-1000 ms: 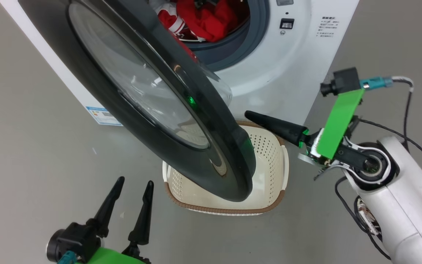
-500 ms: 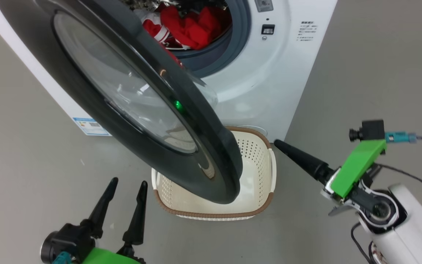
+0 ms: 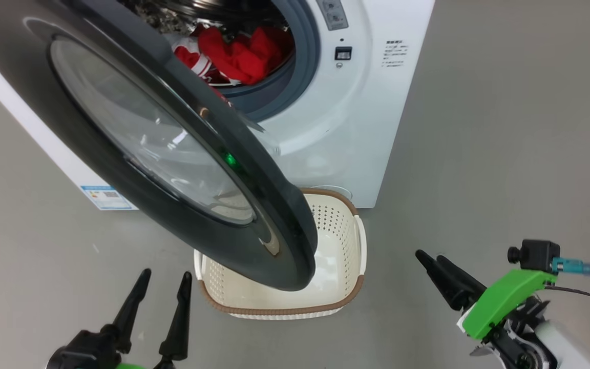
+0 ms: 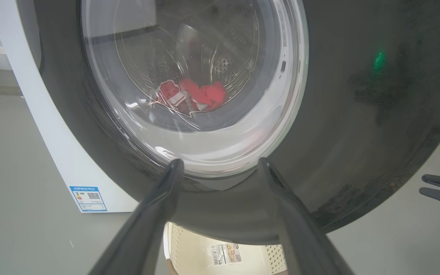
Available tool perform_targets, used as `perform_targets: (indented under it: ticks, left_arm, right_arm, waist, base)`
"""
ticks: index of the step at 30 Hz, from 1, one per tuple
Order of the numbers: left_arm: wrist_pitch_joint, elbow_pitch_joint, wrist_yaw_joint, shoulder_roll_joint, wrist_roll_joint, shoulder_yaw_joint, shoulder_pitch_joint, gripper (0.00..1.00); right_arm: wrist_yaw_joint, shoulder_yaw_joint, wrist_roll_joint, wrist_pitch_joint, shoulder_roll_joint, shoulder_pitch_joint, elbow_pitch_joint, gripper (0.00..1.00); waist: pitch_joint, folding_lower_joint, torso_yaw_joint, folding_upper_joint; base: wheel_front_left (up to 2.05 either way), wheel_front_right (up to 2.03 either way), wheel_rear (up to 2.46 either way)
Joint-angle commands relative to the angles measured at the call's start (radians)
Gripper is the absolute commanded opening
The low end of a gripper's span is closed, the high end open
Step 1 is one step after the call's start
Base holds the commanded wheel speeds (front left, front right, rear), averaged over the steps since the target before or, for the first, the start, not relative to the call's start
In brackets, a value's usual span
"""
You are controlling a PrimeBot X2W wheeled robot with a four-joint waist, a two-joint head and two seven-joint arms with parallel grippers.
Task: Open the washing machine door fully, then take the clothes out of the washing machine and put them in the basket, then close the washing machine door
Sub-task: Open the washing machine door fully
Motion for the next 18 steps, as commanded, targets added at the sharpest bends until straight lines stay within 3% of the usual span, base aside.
perform_targets:
  ticks: [1,11,14,18]
  left_arm:
    - [-0.012,-0.017,-0.006,0.016,0.010,0.038,-0.004,1.00]
    - [-0.012,-0.012,-0.006,0.015,0.015,0.052,0.009,1.00]
    - [-0.012,-0.012,-0.006,0.014,0.016,0.055,0.009,1.00]
    - [-0.012,-0.014,-0.006,0.014,0.016,0.058,0.004,1.00]
  right_arm:
    - [0.007,0.022,-0.025,-0.027,-0.019,0.007,-0.014,1.00]
    - [0.007,0.158,-0.198,-0.302,-0.055,0.005,0.026,1.00]
    - [0.007,0.131,-0.256,-0.319,-0.045,0.006,0.031,1.00]
    - [0.007,0.001,-0.398,-0.320,-0.006,0.042,-0.020,1.00]
  waist:
    - [-0.004,0.0000,-0.005,0.0000]
    - [-0.012,0.0000,-0.018,0.0000]
    - [-0.011,0.0000,-0.021,0.0000]
    - [-0.004,0.0000,-0.022,0.0000]
  base:
    - [0.00,0.00,0.00]
    - [0.00,0.00,0.00]
    - [0.00,0.00,0.00]
    - [0.00,0.00,0.00]
